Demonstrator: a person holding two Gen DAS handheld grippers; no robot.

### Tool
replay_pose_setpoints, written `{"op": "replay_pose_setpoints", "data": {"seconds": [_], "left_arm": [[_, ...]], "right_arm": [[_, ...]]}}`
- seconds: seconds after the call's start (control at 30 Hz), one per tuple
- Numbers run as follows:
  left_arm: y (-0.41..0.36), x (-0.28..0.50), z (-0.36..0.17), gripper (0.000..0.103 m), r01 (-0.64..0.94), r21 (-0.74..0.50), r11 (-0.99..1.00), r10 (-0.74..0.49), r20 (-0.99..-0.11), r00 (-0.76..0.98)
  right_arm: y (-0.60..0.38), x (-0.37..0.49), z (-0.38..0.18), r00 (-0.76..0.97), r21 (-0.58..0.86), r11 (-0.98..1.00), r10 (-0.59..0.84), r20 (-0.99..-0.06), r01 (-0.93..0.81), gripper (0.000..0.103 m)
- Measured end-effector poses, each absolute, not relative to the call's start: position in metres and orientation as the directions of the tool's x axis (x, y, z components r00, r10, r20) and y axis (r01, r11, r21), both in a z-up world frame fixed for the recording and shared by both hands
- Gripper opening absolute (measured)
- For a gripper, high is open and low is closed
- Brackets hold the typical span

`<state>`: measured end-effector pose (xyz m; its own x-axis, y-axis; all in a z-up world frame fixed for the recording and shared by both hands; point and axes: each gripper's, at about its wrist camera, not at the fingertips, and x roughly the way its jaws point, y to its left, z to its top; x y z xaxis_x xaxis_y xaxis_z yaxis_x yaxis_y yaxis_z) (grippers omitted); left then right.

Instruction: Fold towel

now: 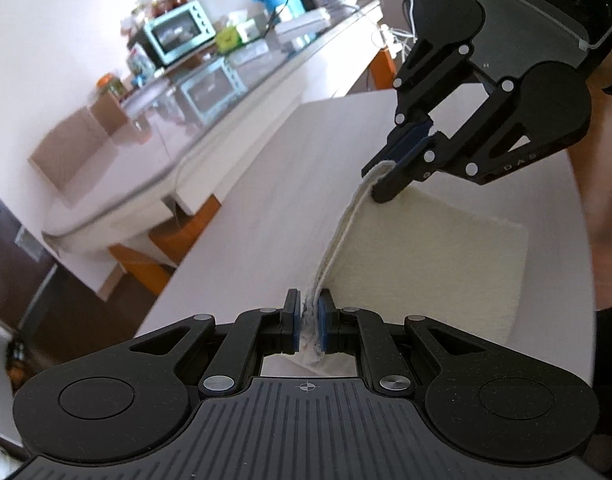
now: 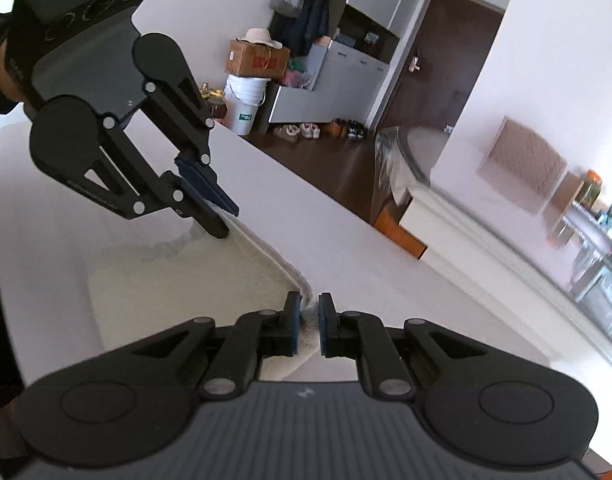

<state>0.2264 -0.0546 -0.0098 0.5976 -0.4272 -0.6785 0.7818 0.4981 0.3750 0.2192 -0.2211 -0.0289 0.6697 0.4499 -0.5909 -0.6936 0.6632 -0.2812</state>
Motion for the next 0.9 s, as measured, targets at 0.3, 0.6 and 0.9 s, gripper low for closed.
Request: {"op": "replay_pose_setpoints", "data": {"seconds": [0.3, 0.6, 0.9], "left_arm": [[-0.053, 0.248, -0.021, 0.010, 0.775, 0.345, 0.530, -0.416, -0.690, 0.592], [-0.054, 0.251, -0.027, 0.012, 0.765, 0.330, 0.554, -0.393, -0.706, 0.589], [-0.054, 0.249, -0.027, 0.012, 0.759, 0.320, 0.566, -0.388, -0.709, 0.589]], "right_arm": [[-0.228, 0.236, -0.039, 0.661, -0.246, 0.681, 0.454, -0.597, -0.690, 0.011], [-0.234, 0.247, -0.046, 0.652, -0.214, 0.695, 0.458, -0.604, -0.687, 0.011], [-0.231, 0.251, -0.048, 0.651, -0.214, 0.698, 0.449, -0.612, -0.683, 0.012]]}}
